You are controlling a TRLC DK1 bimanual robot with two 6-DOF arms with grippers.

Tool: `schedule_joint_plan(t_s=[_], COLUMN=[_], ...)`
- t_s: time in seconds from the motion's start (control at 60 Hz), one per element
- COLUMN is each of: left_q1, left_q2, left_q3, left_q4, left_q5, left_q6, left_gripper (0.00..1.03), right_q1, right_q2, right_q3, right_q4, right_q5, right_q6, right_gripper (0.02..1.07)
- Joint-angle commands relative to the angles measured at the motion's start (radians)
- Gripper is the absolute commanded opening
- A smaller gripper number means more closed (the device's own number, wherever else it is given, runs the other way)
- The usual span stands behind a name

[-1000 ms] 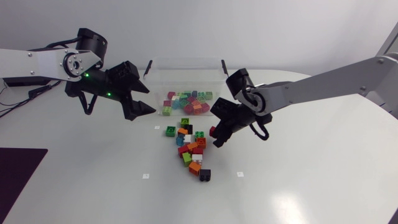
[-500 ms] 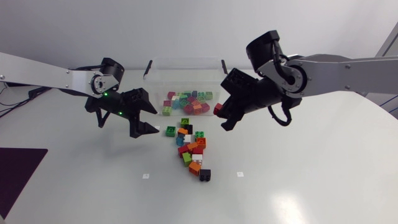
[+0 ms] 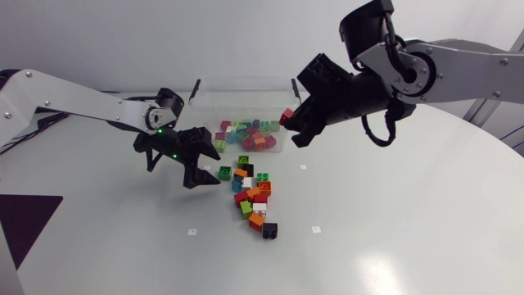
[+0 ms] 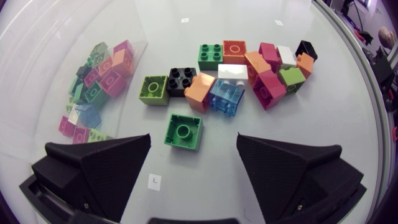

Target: Place the duplo bricks in the container

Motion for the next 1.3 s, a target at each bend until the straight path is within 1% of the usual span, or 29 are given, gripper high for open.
schedule_joint_plan(t_s=[0.0,0.267,0.4,0.517,0.617,0.683,0.717,0.8,0.833,0.85,0.95,1.283], left_q1=[-0.012,-0.033,-0.050,-0.053,-0.053,-0.053,-0.055,-0.056,-0.060,-0.061,-0.069,-0.044], left_q2=[0.045,0.102,0.128,0.148,0.158,0.160,0.160,0.157,0.155,0.154,0.125,-0.083], left_q3=[0.043,0.098,0.112,0.132,0.138,0.141,0.143,0.143,0.141,0.141,0.117,0.008], left_q4=[-0.017,-0.049,-0.064,-0.106,-0.127,-0.141,-0.149,-0.164,-0.170,-0.175,-0.212,-0.230], left_q5=[0.008,0.008,0.007,0.005,0.004,0.001,0.001,-0.001,-0.002,-0.002,-0.013,-0.005], left_q6=[0.039,0.039,0.039,0.042,0.045,0.045,0.045,0.045,0.045,0.045,0.057,0.067], left_gripper=[0.96,0.96,0.90,0.81,0.72,0.59,0.54,0.34,0.24,0.23,0.22,0.22], right_q1=[0.004,0.003,0.000,0.000,0.000,0.001,0.003,0.004,0.004,0.004,0.003,-0.019], right_q2=[-0.015,0.028,0.066,0.094,0.121,0.144,0.157,0.187,0.200,0.207,0.253,0.413], right_q3=[0.044,0.104,0.134,0.150,0.168,0.184,0.191,0.208,0.216,0.219,0.246,0.368], right_q4=[0.015,0.109,0.157,0.187,0.210,0.226,0.232,0.249,0.256,0.259,0.272,0.293], right_q5=[-0.005,-0.008,-0.005,0.002,0.008,0.017,0.021,0.026,0.028,0.029,0.034,0.044], right_q6=[0.034,0.091,0.119,0.132,0.143,0.145,0.145,0.149,0.149,0.149,0.149,0.149], right_gripper=[0.20,0.20,0.20,0.20,0.20,0.20,0.20,0.20,0.20,0.20,0.20,0.20])
